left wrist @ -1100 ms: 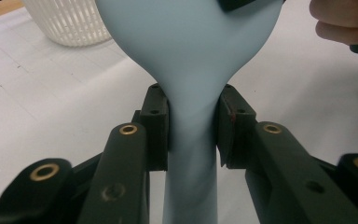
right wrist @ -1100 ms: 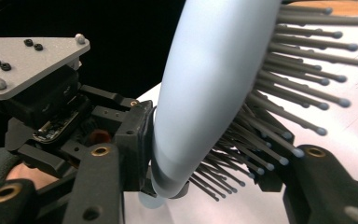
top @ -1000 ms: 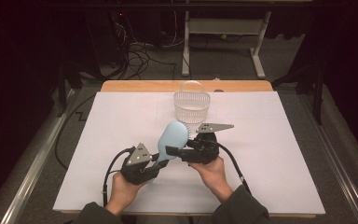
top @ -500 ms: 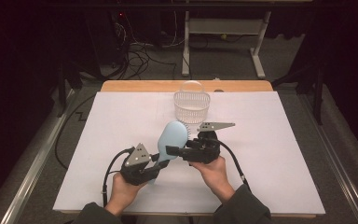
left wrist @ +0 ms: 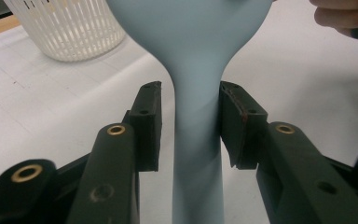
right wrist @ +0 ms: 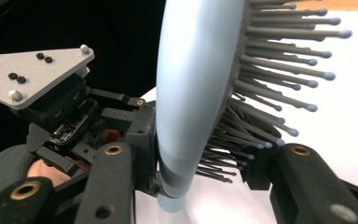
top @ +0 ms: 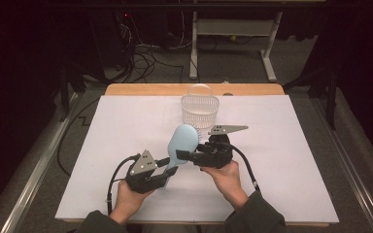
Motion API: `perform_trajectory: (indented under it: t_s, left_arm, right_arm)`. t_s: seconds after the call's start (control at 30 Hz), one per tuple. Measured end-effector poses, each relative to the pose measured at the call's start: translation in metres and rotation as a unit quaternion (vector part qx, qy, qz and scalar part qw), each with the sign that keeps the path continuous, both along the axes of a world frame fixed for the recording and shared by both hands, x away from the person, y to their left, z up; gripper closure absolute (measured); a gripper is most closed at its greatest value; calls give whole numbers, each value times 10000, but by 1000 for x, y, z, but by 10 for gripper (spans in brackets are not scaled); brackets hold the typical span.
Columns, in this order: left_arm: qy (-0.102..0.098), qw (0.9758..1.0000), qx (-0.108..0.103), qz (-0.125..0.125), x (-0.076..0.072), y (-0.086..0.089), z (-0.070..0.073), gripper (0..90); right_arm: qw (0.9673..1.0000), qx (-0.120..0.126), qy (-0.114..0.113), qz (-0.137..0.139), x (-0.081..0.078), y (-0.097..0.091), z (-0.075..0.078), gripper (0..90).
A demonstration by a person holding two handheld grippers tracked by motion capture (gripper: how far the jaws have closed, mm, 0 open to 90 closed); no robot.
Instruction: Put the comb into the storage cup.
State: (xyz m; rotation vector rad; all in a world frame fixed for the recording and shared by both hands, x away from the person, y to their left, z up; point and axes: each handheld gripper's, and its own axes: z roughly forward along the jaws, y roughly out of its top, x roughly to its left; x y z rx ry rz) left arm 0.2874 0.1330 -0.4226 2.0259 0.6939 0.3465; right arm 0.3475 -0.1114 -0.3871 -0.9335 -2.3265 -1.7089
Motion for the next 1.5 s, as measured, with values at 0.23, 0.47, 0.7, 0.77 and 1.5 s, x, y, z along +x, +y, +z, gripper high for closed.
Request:
perform_trajectory:
  t_s: [0.23, 0.47, 0.7, 0.77, 1.5]
  left_arm:
    - [12, 9999, -106, -3, 0, 1, -1, 550]
    - [-18, 9998, -204, -62, -1, 3, -2, 546]
    - [26, 9994, -329, -44, -1, 7, -1, 478]
    - [24, 9994, -358, 24, -1, 8, 0, 477]
    - [36, 9989, -426, 166, 1, 15, 2, 235]
  right_arm:
    - [10000, -20, -60, -34, 1, -5, 5, 568]
    - [9999, -89, -102, -52, 0, -9, 8, 569]
    - [9998, -101, -143, -125, -1, -18, 12, 568]
    - [9997, -95, -152, -142, -1, -21, 13, 568]
    - [9995, -71, -164, -267, -1, -33, 19, 568]
